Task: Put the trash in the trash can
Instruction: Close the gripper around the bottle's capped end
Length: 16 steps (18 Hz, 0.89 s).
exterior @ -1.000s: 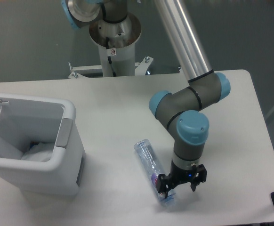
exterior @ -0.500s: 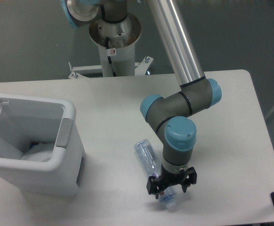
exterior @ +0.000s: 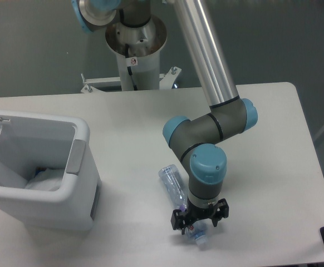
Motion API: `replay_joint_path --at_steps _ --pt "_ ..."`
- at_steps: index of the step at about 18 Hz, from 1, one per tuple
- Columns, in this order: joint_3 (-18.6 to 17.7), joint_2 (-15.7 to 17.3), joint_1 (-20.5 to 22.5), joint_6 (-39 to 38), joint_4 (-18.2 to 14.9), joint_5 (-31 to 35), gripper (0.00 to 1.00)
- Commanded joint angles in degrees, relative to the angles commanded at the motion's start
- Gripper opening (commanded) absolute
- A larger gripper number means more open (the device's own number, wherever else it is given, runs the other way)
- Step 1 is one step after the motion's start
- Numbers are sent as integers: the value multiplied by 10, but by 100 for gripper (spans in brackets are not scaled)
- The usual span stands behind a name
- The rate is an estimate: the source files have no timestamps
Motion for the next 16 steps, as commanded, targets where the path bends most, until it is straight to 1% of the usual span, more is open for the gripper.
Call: replay_joint_path --at_steps 1,3,5,9,16 --pt "0 -1 -4 0 0 1 78" --pt "0 -1 -5 0 0 0 73" --pt "0 -1 -5 0 0 0 73" --pt "0 -1 -5 0 0 0 69" --pt "-4 2 -5 4 0 -1 69"
